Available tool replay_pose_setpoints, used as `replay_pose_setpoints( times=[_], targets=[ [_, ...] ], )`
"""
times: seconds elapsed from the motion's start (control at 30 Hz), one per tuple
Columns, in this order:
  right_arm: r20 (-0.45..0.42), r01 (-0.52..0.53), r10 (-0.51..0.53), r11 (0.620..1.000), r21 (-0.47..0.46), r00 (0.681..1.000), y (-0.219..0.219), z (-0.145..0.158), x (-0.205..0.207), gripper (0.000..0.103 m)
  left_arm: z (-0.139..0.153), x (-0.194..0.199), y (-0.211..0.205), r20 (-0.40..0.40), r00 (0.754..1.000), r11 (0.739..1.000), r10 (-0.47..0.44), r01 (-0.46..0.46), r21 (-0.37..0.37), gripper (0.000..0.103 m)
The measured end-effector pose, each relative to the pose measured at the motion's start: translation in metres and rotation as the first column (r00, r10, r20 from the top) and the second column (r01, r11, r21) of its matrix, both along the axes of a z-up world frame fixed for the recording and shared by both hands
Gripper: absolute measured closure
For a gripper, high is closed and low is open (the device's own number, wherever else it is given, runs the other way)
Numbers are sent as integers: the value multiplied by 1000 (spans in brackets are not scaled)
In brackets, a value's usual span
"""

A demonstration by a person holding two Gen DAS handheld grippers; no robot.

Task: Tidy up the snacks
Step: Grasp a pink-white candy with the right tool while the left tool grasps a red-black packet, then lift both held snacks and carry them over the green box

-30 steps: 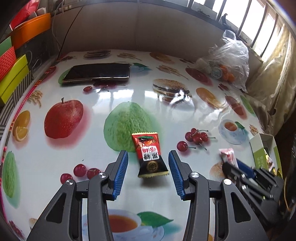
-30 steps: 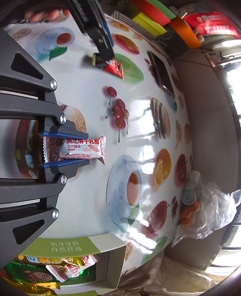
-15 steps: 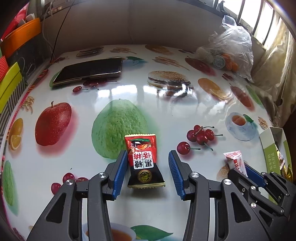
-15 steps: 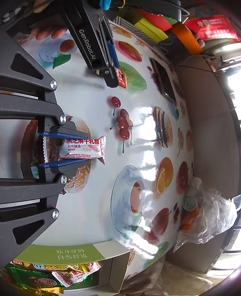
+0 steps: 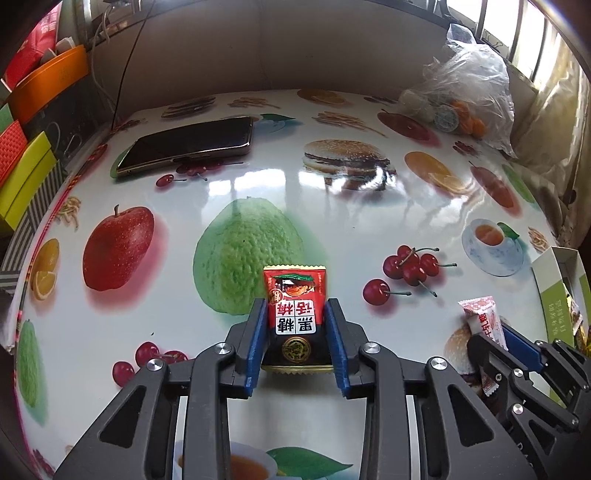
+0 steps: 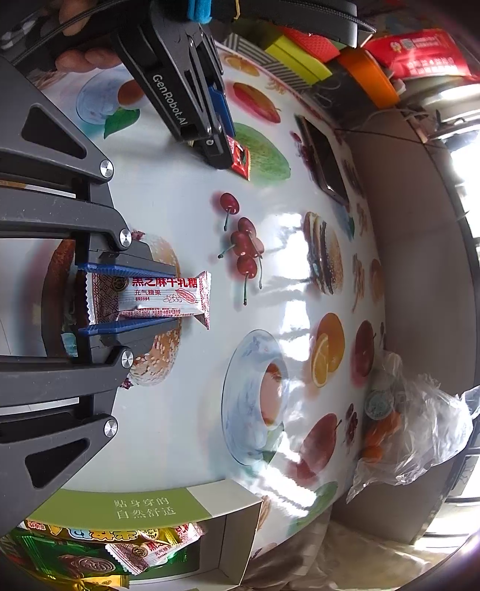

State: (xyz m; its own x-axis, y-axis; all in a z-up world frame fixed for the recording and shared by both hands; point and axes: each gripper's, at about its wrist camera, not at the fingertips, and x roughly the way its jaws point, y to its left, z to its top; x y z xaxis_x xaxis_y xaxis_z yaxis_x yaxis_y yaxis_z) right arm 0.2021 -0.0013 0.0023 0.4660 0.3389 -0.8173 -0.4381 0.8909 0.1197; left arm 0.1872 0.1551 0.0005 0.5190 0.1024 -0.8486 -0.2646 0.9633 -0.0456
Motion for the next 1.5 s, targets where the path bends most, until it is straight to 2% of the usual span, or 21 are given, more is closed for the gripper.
replay_pose_setpoints(
  times=[0.47,0.8,1.2,1.5],
  targets=[
    [1,7,-7,1000,-2,1000,0,1,-1,84,3,-9,-6,10,1000,1000,-20,21,-11,78],
    [-9,30,-30,999,42,1000,-8,6,-9,84,21,-28,-17,57,998,999,-34,35,-16,78],
    [72,38,-41,998,45,997,-20,36,-39,84,43,-57,-29,107,993,997,-59,63,-34,78],
    [94,54,-59,997,60,994,-36,52,-62,84,57,-74,-44,129,987,995,-91,95,-29,78]
  ],
)
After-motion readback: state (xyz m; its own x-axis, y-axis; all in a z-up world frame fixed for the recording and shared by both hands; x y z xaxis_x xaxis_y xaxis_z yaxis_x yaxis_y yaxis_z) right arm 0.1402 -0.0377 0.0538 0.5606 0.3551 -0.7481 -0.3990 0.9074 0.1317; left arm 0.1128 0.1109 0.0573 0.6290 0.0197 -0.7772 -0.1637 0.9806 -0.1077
